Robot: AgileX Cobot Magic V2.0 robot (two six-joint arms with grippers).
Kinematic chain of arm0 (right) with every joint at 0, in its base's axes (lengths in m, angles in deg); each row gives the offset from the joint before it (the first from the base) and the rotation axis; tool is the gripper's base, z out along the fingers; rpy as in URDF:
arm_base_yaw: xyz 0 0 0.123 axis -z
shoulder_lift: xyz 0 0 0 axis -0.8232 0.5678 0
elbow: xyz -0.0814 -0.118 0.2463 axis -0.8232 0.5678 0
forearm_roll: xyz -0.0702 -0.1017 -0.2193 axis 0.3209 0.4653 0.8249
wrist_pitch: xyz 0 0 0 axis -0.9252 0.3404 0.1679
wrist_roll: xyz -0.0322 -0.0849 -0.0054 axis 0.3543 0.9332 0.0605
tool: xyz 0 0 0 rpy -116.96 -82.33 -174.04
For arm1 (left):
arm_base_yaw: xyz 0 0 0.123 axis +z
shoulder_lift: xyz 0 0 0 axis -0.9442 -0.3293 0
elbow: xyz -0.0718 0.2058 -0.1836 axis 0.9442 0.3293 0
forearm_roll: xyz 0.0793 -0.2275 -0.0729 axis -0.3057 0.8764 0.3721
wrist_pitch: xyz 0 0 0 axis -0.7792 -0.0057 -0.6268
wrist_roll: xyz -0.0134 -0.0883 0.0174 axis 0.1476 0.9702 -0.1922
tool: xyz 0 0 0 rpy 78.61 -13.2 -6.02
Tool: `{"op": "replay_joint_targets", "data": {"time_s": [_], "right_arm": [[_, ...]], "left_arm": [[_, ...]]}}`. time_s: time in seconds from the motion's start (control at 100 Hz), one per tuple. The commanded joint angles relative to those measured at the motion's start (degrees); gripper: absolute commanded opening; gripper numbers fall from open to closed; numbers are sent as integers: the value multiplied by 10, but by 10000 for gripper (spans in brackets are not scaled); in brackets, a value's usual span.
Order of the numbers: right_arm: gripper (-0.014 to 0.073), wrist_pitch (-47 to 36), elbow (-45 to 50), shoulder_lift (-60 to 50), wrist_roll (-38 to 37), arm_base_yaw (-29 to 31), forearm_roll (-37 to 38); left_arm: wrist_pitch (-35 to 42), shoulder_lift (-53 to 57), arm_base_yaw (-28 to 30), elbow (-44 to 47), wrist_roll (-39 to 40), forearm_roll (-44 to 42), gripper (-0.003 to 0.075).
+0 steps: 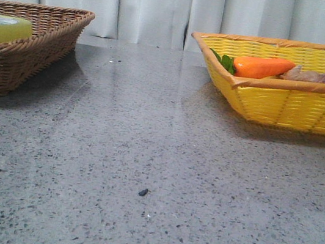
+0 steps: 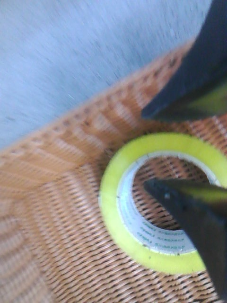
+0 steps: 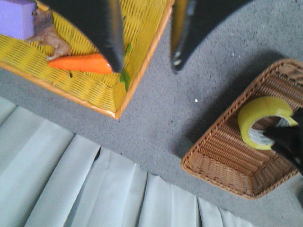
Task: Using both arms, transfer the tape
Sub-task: 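Release the tape roll in the brown basket and raise the left gripper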
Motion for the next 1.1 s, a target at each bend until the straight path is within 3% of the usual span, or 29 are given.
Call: {"op": "replay_joint_targets", "data": {"time_s": [0.0,0.05,0.13,0.38,0.76,1.09], "right_arm": [[1,17,15,-33,1,2,19],[-77,17,37,-46,1,2,19],[-74,17,78,-74,1,2,19],[-74,-48,241,-206,-48,2,31],[-74,-256,547,-501,-74,2,46],[-74,-390,746,-695,-74,2,89]], "left_arm": [[29,57,1,-21,3,39,137],[29,83,1,-18,3,55,66],[29,118,1,-10,3,69,-22],[77,246,1,74,1,80,-21],[243,500,1,348,0,82,-20],[305,695,1,530,0,83,-20]]}}
